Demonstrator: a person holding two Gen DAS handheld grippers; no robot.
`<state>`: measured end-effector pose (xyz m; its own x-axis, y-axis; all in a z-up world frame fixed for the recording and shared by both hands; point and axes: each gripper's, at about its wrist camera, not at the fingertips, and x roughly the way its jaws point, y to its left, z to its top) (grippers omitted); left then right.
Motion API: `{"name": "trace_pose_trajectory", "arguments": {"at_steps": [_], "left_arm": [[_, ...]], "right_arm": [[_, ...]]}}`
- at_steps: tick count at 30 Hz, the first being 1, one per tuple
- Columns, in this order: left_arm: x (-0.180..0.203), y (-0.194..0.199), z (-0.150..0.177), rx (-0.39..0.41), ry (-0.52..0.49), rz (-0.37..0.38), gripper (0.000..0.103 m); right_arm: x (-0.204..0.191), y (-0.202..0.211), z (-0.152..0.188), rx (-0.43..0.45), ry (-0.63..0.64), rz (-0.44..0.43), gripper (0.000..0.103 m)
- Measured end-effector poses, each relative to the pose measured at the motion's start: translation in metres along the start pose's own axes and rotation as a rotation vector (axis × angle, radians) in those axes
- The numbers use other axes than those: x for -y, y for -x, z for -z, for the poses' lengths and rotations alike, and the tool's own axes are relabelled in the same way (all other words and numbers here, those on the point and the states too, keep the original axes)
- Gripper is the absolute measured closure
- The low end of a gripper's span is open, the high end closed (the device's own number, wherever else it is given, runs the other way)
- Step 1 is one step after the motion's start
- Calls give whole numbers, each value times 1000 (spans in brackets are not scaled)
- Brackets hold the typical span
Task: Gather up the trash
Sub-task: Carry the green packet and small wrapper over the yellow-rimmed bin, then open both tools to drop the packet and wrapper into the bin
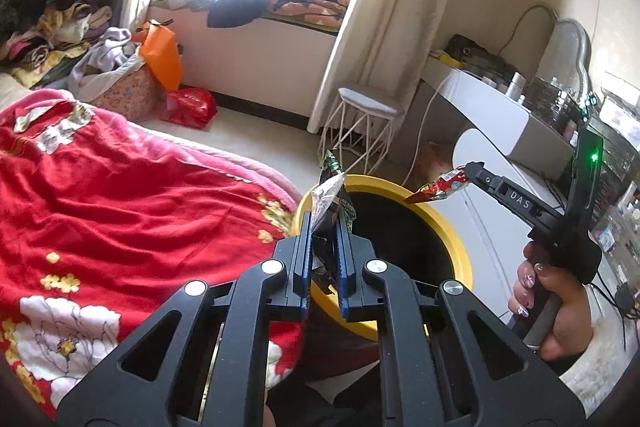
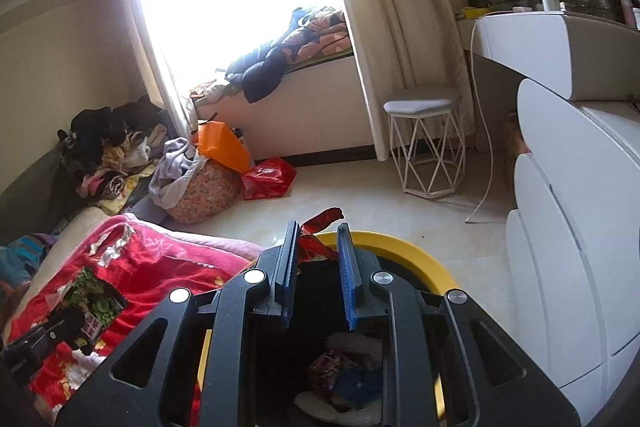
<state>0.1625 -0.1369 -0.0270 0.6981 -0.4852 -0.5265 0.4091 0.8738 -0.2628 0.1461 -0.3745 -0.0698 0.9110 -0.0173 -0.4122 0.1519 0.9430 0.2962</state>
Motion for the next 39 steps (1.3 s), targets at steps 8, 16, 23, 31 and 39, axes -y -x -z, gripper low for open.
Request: {"name": "trace_pose_trajectory", "arguments": {"at_steps": [8, 16, 23, 31, 39], "left_arm": [[25, -13, 1, -17, -46, 32, 97], [45, -31, 5, -44, -81, 55, 97], [53, -49, 8, -69, -89, 63, 96], [56, -77, 7, -112, -89, 61, 96], [55, -102, 6, -151, -84, 73, 94]], "right_arm": [[14, 6, 2, -4, 9, 37, 85], [22, 4, 6, -18, 35, 67, 84], [29, 1, 13, -63, 82, 73, 84], [34, -6, 19, -123, 115, 47, 84], [38, -14, 25, -169, 100, 16, 81]]}}
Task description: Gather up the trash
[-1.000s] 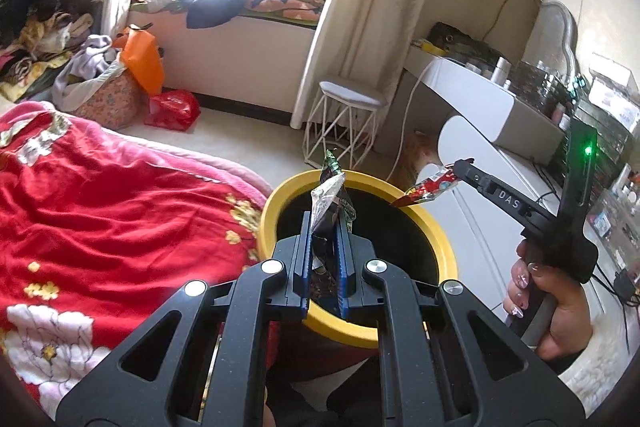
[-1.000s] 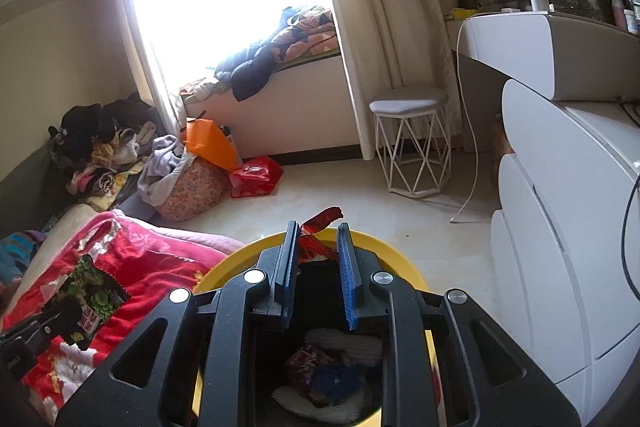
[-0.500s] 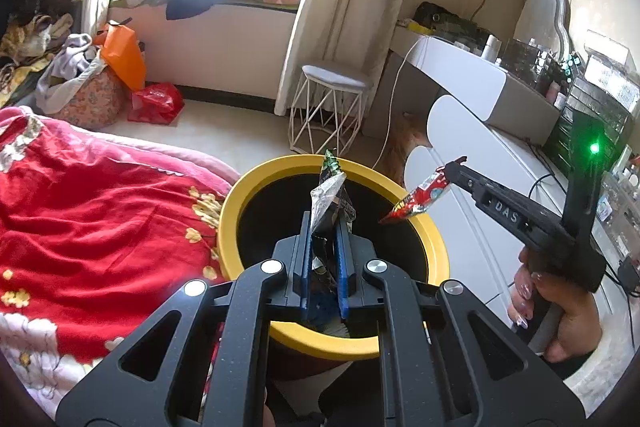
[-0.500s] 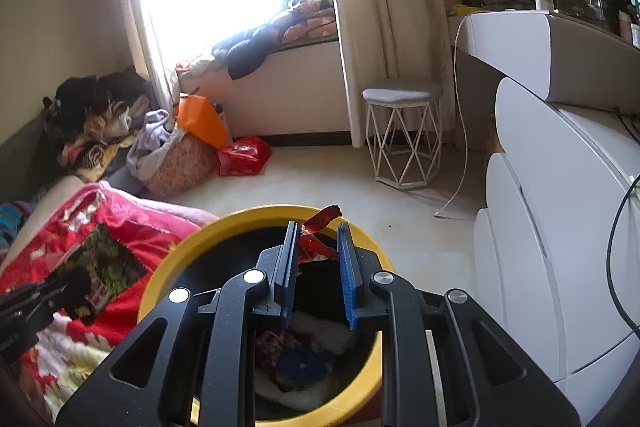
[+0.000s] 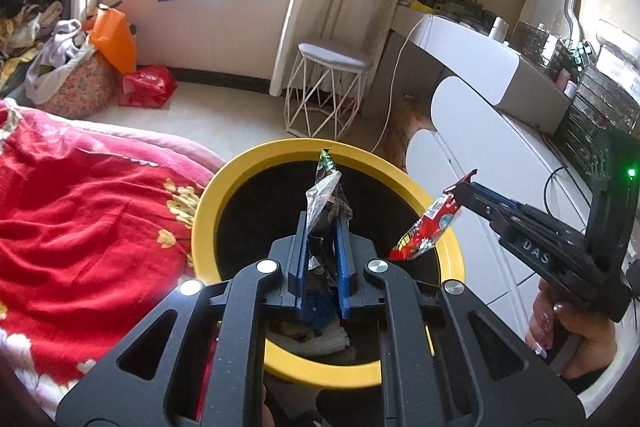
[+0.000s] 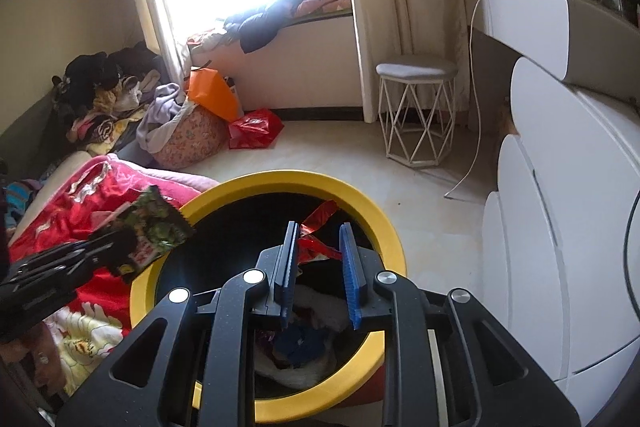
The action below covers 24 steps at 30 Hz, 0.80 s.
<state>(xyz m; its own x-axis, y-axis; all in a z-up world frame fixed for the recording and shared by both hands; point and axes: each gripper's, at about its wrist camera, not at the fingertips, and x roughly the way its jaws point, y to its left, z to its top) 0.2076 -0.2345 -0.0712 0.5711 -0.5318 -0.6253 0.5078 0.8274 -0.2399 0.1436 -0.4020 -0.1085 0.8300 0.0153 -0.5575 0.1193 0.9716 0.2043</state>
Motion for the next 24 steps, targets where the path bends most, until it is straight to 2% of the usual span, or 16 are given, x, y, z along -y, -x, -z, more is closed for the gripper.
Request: {"name": "trace_pose_trajectory", "arguments": {"at_steps": [1, 3, 4, 6, 8, 11, 13, 14, 15, 24], "left_arm": [[-1, -2, -1, -5, 3, 1, 90], [-2, -4, -1, -9, 9, 0, 74], [-2, -4, -1, -8, 10, -3, 70], [-3, -3, -1, -8, 22, -1, 52], [-5, -1, 0, -6, 29, 0, 44], [-6, 5, 2, 4, 31, -8, 27], [-8, 11, 2, 9, 41, -13, 21], [-9, 14, 2, 12, 48, -20, 14], [-11, 17, 2, 16, 52, -24, 11], [-28, 61, 1, 85, 84, -102, 11]], "right_arm": [[0, -1, 1, -7, -5, -8, 79], [1, -2, 1, -14, -7, -11, 68], [1, -2, 1, -16, -7, -9, 66], [0, -1, 1, -13, -12, -10, 59], [-1, 1, 1, -9, -12, -10, 54], [-3, 4, 1, -2, -6, -8, 50], [-6, 7, 1, 3, 1, -4, 45], [-7, 8, 1, 6, 2, -3, 42], [-8, 10, 1, 11, 3, -5, 38], [-28, 38, -4, 74, 18, -1, 17]]}}
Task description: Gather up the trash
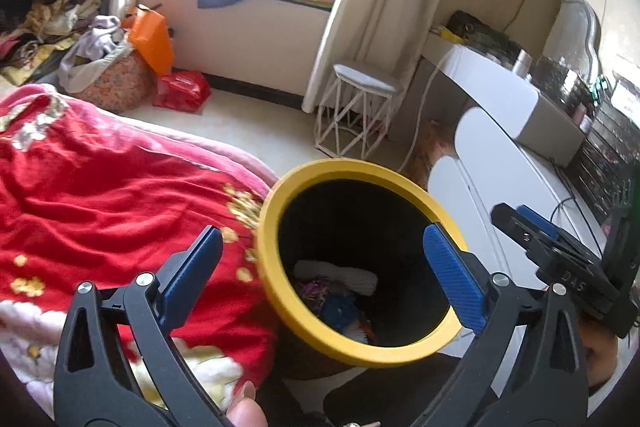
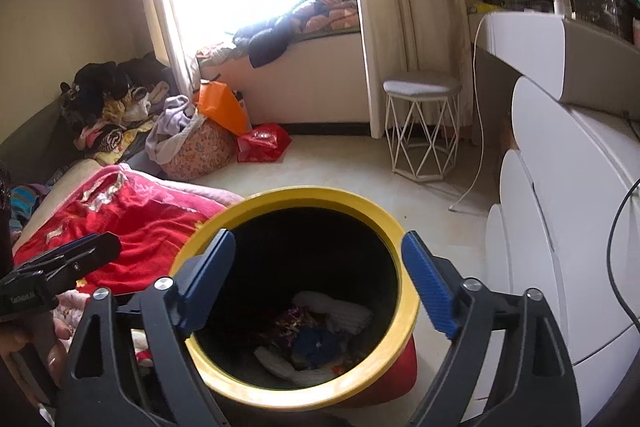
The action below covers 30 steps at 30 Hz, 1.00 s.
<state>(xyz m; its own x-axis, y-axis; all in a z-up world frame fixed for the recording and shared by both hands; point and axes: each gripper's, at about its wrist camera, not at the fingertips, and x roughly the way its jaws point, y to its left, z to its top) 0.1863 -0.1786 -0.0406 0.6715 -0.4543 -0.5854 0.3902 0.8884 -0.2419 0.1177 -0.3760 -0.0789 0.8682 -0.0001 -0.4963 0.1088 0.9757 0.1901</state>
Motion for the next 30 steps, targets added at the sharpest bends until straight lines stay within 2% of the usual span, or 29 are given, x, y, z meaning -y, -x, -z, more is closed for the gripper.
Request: {"name": "trace_pose_trajectory", "arguments": {"at_steps": [5, 18, 23, 30], "left_arm": [[-18, 27, 0, 36, 43, -66, 11], [-64, 104, 20, 125, 111, -250, 11], [-72, 124, 29, 149, 96, -306, 11], [-71, 157, 49, 240, 54, -358, 11]], "right_arm": [[-16, 20, -2, 57, -5, -15, 8], [-83, 64, 7, 197, 149, -44, 7], [-106, 74, 18, 233, 178, -60, 7], [-123, 87, 38, 265, 140, -77, 7]]}}
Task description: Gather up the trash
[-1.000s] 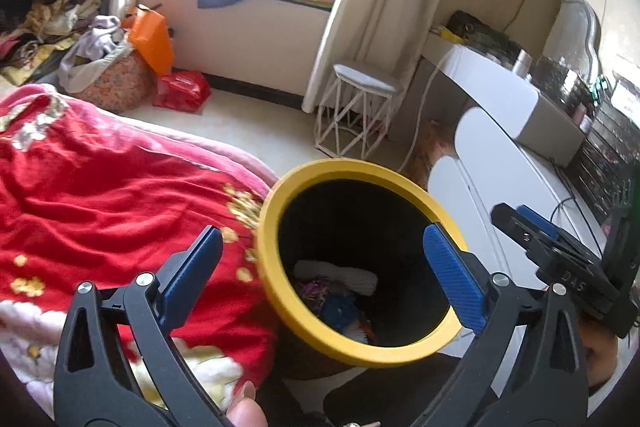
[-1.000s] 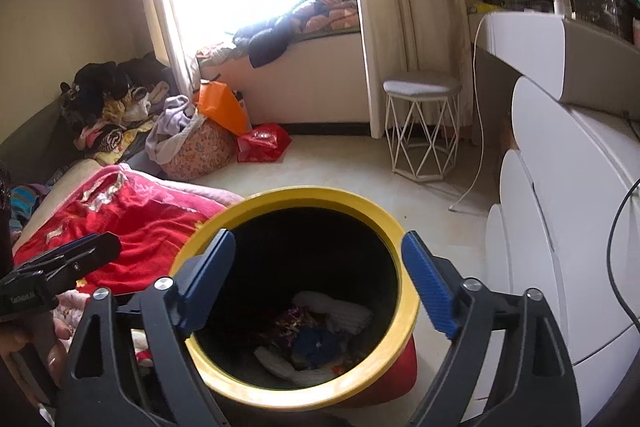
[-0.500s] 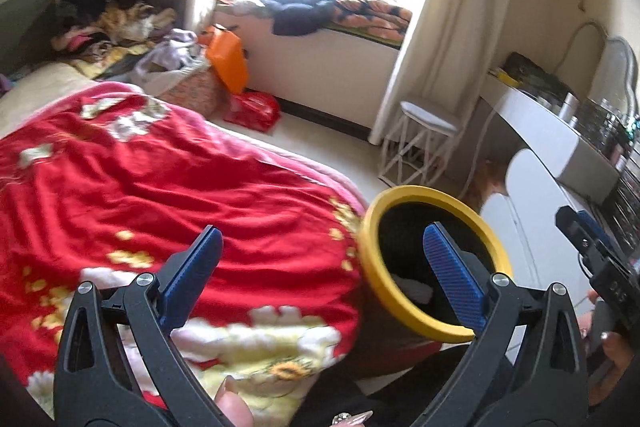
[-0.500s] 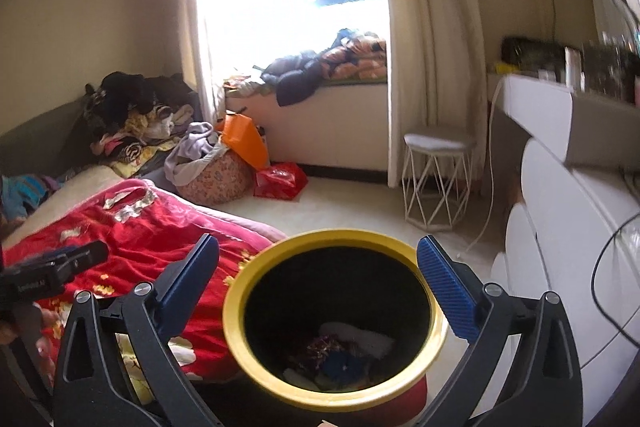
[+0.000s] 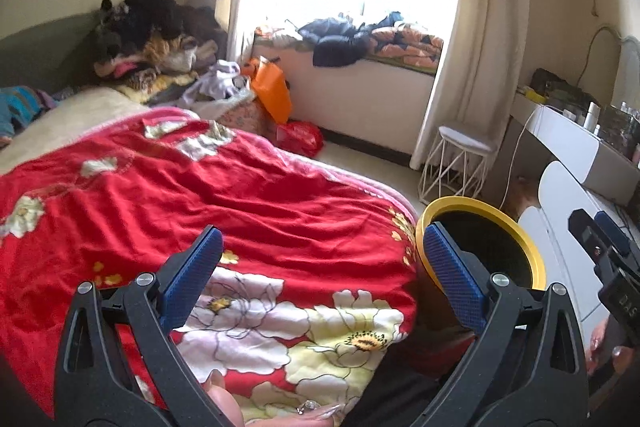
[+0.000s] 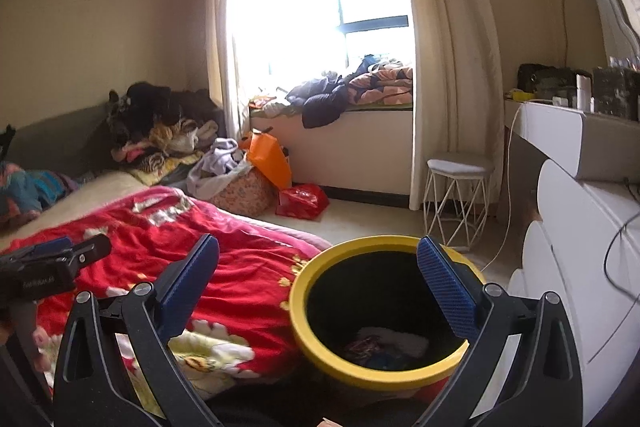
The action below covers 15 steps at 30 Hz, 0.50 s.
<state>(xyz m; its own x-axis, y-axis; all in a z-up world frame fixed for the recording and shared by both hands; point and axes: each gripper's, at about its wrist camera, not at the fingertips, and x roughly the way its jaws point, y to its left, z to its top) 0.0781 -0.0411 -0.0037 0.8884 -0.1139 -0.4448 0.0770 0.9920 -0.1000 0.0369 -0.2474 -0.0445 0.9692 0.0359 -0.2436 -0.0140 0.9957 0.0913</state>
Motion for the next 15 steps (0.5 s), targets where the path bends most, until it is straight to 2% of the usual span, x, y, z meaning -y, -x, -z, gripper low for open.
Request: {"name": "trace_pose_trajectory", "arguments": {"at_steps": [7, 15], "left_arm": [[0, 28, 11, 93, -43, -9, 11], [-3, 35, 34, 87, -52, -16, 11]], "right_arm": [[-10, 18, 14, 111, 8, 33, 7], [-7, 16, 31, 138, 13, 73, 7]]}}
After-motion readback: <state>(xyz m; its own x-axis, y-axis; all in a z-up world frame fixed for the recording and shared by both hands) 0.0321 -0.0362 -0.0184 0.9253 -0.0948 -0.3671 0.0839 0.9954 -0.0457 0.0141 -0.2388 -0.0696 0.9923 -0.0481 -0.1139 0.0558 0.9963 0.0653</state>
